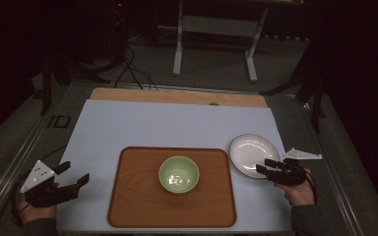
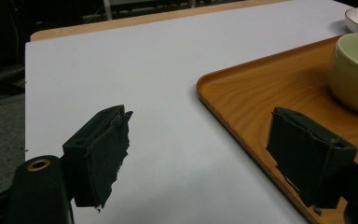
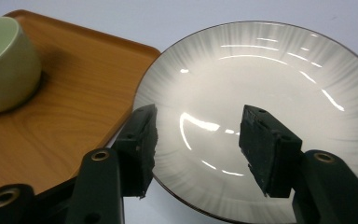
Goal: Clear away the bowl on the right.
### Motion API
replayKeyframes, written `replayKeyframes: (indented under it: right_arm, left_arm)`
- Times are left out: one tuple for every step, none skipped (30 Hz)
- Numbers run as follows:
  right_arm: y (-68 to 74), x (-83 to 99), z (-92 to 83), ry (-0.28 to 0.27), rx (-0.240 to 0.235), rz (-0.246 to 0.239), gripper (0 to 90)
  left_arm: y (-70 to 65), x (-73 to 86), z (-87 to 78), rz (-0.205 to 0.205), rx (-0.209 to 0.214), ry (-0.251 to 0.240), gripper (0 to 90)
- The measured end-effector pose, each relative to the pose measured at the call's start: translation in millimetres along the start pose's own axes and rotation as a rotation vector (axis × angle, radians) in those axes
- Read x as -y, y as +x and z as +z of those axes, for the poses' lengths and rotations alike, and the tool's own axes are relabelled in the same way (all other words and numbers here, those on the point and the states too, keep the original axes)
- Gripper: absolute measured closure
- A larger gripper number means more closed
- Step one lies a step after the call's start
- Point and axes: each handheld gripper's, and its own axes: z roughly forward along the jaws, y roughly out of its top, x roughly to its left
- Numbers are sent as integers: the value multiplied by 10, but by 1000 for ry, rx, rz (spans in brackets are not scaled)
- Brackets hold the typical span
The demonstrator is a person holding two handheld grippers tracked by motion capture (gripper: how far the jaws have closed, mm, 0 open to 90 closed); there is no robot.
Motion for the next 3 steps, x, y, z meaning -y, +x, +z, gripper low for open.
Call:
replayKeyframes:
  right_arm:
    - [-6, 4, -7, -1, 6, -4, 458]
    - [-9, 7, -11, -3, 11, -7, 457]
    - [-10, 9, -15, -5, 13, -5, 457]
  left_arm:
    - [3, 1, 4, -1, 1, 2, 202]
    - [6, 3, 11, -2, 0, 5, 202]
    - [11, 7, 24, -8, 2, 12, 202]
